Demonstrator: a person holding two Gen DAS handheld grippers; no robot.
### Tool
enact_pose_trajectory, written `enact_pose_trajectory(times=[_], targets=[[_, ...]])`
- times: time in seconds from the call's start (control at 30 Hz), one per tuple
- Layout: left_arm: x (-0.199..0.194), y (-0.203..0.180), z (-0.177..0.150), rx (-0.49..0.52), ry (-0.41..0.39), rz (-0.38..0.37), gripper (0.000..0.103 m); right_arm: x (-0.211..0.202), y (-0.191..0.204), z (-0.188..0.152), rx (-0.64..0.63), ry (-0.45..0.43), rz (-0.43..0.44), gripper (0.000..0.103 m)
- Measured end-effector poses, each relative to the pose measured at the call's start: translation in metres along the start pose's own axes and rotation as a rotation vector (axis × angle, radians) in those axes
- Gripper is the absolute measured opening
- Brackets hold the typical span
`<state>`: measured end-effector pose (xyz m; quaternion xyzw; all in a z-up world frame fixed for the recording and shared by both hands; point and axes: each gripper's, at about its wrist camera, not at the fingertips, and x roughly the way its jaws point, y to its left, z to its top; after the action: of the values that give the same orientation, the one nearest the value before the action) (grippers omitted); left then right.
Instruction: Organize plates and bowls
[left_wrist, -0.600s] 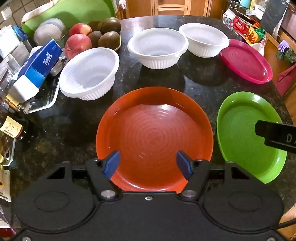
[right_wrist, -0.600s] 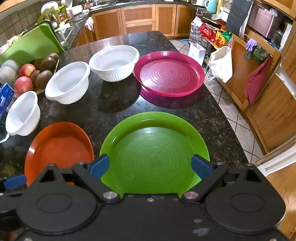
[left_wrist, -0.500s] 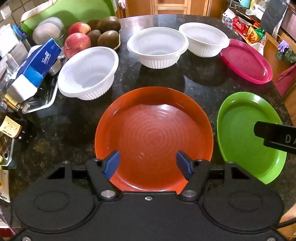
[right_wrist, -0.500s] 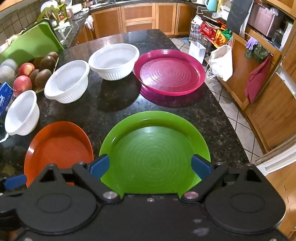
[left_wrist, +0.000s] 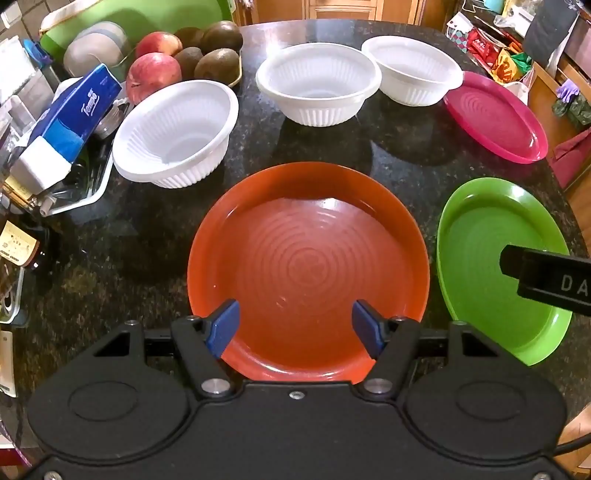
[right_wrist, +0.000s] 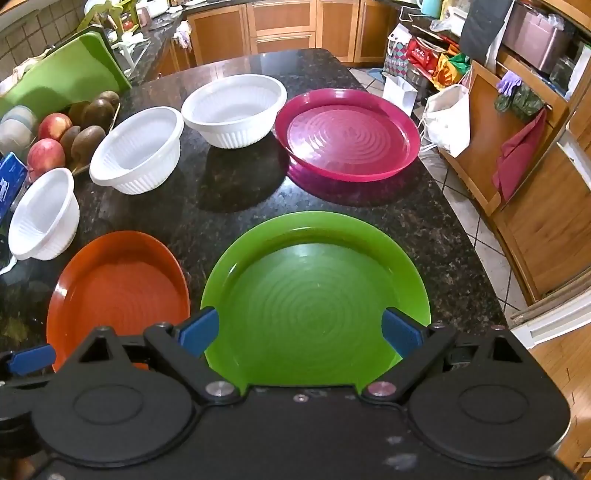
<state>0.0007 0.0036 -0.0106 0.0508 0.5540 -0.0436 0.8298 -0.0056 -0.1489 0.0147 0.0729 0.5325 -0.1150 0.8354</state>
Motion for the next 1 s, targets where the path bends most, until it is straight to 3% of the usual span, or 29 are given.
enact_pose_trajectory(times=[1.0], targets=[[-0.01, 0.007, -0.006, -0.03, 0.004, -0.024, 0.068, -0.009, 0.004, -0.013, 0.002, -0.012, 0.021, 0.1]])
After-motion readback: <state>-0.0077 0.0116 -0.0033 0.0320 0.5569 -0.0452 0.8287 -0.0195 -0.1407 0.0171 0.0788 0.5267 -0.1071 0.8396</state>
